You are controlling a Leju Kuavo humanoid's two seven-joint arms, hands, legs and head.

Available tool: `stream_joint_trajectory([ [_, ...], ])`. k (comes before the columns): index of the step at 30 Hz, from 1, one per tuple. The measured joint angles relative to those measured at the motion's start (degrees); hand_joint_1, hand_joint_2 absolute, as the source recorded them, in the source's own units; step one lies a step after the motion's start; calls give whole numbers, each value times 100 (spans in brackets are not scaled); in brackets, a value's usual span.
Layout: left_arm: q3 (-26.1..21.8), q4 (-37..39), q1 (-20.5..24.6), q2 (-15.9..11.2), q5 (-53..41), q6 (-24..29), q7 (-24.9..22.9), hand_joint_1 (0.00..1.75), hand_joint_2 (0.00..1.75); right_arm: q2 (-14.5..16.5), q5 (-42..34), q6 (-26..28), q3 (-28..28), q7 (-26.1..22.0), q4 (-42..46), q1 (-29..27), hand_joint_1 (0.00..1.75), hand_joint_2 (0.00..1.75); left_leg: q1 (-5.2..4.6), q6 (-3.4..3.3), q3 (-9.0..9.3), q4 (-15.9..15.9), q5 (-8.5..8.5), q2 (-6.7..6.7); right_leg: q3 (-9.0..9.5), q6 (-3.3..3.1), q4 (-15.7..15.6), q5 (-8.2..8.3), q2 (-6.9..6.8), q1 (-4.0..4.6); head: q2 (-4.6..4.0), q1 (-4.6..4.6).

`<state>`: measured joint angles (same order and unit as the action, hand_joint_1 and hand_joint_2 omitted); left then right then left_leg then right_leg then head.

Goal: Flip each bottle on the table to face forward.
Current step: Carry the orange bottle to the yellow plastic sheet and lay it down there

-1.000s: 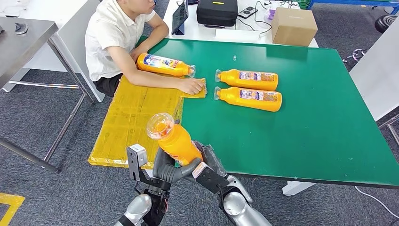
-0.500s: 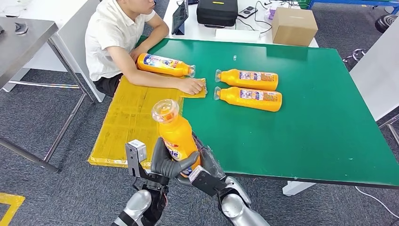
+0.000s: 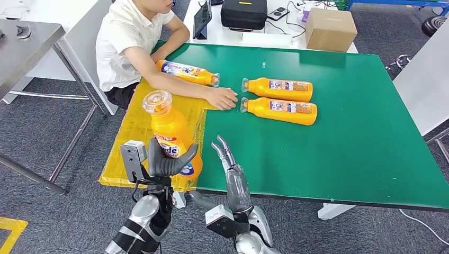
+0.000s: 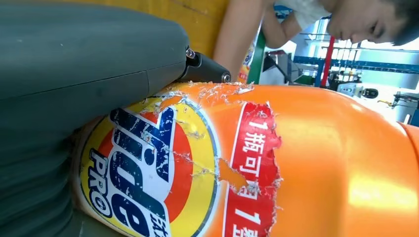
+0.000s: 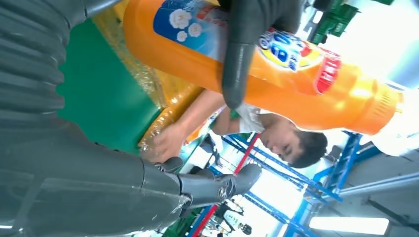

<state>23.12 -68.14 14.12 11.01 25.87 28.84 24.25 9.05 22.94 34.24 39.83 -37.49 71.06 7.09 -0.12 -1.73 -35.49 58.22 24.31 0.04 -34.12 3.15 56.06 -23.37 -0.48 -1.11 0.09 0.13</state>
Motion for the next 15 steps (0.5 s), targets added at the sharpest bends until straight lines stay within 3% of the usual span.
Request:
stream_joint_trajectory([
  [3,-106,205,151,-25,-1084,657,286,175,175,22,83,321,49,-128,204,-58,0,175,0,2,-2,0,-3,-4,0,0,1,0,-1,-1,0,1],
  [7,-668,721,480,-15,-4532,1068,207,175,175,128,301,537,-17,-231,516,-126,0,175,0,3,-1,0,-4,-3,1,0,1,1,-1,-1,0,1],
  [9,-958,1030,655,-15,-5611,1081,-1,175,175,182,360,542,-87,-239,634,-161,0,175,0,4,-1,0,-4,2,0,0,1,1,1,-1,0,1],
  [15,-1447,1607,973,-38,-6165,1115,-268,175,175,243,424,554,-253,-246,850,-231,0,175,1,6,0,0,-6,-1,0,0,3,2,0,0,0,1],
])
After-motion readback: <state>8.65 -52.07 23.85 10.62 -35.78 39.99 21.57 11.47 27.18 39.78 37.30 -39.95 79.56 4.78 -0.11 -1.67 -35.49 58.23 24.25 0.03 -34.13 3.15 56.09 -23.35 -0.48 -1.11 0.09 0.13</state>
